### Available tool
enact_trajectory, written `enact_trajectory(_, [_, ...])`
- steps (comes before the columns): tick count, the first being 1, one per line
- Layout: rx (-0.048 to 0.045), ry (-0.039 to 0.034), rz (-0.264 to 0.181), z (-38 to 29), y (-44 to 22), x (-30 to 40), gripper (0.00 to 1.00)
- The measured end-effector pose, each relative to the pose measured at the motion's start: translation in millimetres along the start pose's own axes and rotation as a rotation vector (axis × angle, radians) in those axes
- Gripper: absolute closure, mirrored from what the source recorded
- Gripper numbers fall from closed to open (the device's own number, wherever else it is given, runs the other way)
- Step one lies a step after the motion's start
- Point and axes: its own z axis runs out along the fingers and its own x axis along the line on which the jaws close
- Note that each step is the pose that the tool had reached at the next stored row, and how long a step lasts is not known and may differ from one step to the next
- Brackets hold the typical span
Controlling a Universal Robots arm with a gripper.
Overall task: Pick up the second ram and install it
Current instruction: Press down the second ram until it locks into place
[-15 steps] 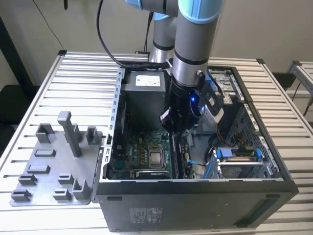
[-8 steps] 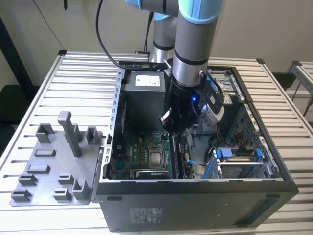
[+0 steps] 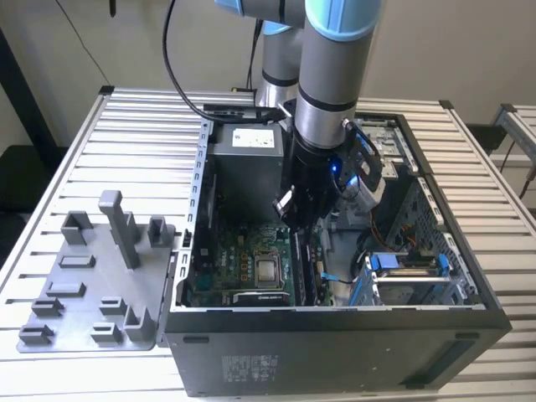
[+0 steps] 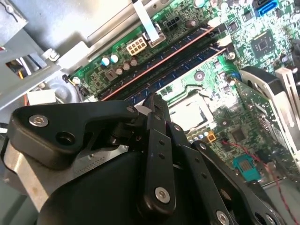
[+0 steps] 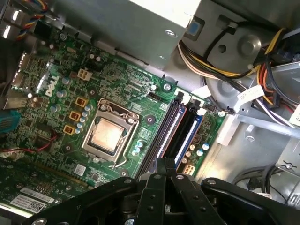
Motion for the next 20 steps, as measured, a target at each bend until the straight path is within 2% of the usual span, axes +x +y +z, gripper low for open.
enact_trajectory(7, [-0.0077,-0.0049,-0.091,0.0,0.1,0.2,0.89])
enact_trajectory(12, [-0.0133,-0.0085,-0.18,0.2,0.1,0.1,0.89])
enact_trajectory(20, [-0.0157,-0.0105,-0.322,0.3,0.1,0.2,0.89])
